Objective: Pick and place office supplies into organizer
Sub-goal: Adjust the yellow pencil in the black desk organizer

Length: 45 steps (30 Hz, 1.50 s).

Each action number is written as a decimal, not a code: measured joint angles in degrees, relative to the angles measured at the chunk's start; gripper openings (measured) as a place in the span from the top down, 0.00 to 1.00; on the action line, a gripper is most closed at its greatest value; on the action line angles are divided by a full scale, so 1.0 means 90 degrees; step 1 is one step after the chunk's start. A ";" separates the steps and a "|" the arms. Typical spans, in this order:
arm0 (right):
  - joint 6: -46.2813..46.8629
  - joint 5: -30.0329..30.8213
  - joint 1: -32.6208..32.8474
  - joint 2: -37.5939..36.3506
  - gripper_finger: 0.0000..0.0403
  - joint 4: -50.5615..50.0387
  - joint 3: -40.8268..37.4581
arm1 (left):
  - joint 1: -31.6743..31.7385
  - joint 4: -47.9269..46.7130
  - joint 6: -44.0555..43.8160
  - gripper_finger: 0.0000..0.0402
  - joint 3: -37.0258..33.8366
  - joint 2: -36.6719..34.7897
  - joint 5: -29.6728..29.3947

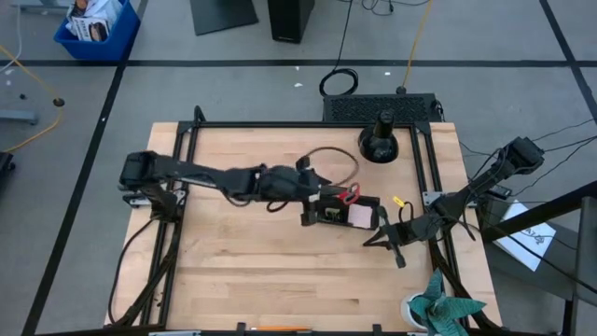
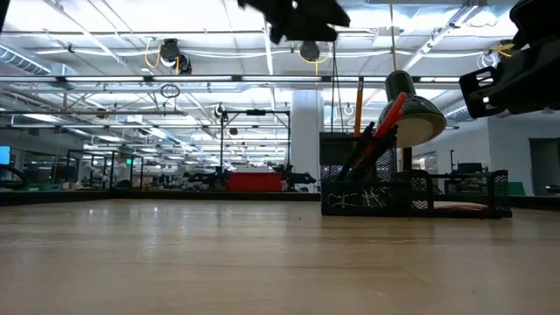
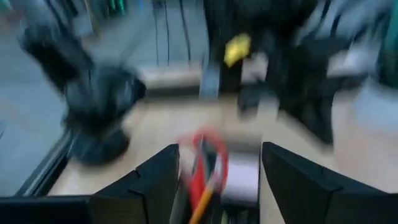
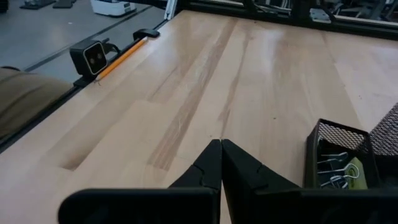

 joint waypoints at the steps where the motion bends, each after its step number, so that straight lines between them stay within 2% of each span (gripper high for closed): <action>1: 0.0004 0.0031 0.0000 0.0000 1.00 -0.0004 0.0000 | 0.0002 0.1002 -0.0029 0.43 -0.0494 -0.0024 0.0092; 3: 0.0056 0.0104 0.0000 0.0000 1.00 -0.0005 0.0000 | 0.0004 0.2279 -0.0033 0.44 -0.1278 0.0007 0.0183; 5: 0.0095 0.0107 0.0000 0.0000 1.00 -0.0018 0.0000 | 0.0004 0.3038 -0.0077 0.45 -0.1726 0.0092 0.0223; 10: 0.0097 0.0107 0.0000 0.0002 1.00 -0.0018 0.0000 | 0.0004 0.3604 -0.0324 0.48 -0.2042 0.0409 0.0409; 17: -0.0042 0.0108 0.0000 0.0002 1.00 0.0096 -0.0002 | 0.0112 0.3480 -0.0534 0.48 -0.1810 0.0786 0.0249; 27: -0.0194 0.0108 -0.0002 0.0002 1.00 0.0182 -0.0002 | 0.0150 0.3531 -0.0662 0.48 -0.1710 0.0786 0.0401; 32: -0.0201 0.0111 -0.0002 0.0002 1.00 0.0210 -0.0002 | 0.0150 0.3730 -0.0672 0.48 -0.1682 0.1066 0.0406; 36: -0.0243 0.0118 -0.0002 0.0002 1.00 0.0330 -0.0002 | 0.0150 0.3644 -0.0650 0.48 -0.1343 0.1345 0.0503; 45: -0.0196 0.0113 -0.0002 0.0002 1.00 0.0315 -0.0005 | 0.0221 0.2204 -0.0381 0.49 -0.0459 0.1464 0.0443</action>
